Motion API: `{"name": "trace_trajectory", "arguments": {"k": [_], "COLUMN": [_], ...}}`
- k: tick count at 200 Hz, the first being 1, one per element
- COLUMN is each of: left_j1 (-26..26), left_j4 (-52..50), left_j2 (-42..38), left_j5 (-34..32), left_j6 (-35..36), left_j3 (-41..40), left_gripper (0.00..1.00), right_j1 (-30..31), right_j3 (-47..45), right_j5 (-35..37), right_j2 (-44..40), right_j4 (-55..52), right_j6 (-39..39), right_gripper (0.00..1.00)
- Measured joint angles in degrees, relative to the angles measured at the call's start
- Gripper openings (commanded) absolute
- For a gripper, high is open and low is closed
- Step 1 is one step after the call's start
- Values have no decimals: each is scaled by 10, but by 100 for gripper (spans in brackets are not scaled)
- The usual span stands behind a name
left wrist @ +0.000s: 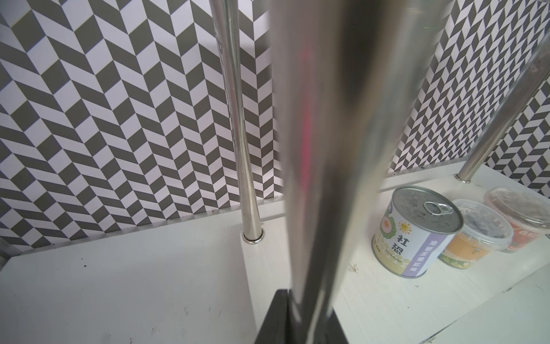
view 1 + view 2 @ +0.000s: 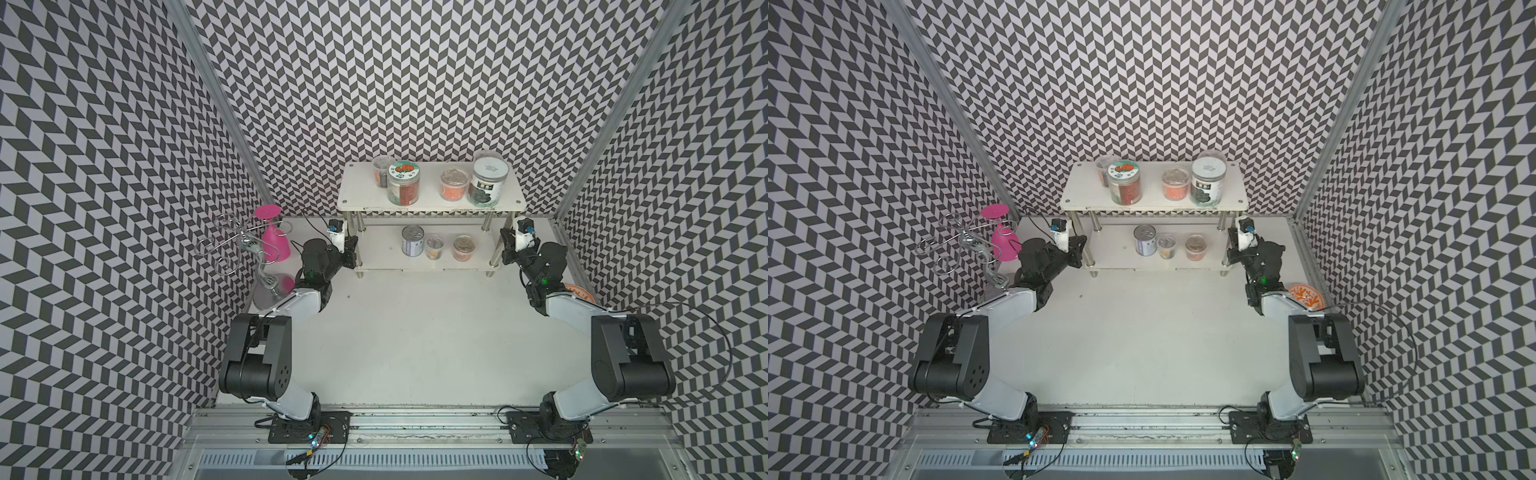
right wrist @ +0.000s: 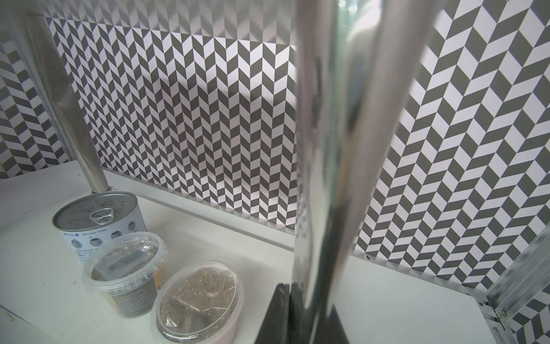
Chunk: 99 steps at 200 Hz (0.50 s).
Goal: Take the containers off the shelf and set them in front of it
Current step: Adjust the shelf at the center of the board.
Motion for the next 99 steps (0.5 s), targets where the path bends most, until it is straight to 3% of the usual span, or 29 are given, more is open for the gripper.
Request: {"name": "trace_trajectory", "arguments": {"k": [99], "left_j1": [0], "left_j4": [-23], "left_j2": [73], "left_j5": [12], "left_j6": [14], "left_j3": [89], "left_gripper": [10], "right_j1": [-3], "right_j3": [30], "right_j5": [13], "right_j2": [36], "right_j4": [13], "right_j6": [1], "right_gripper": [8]}}
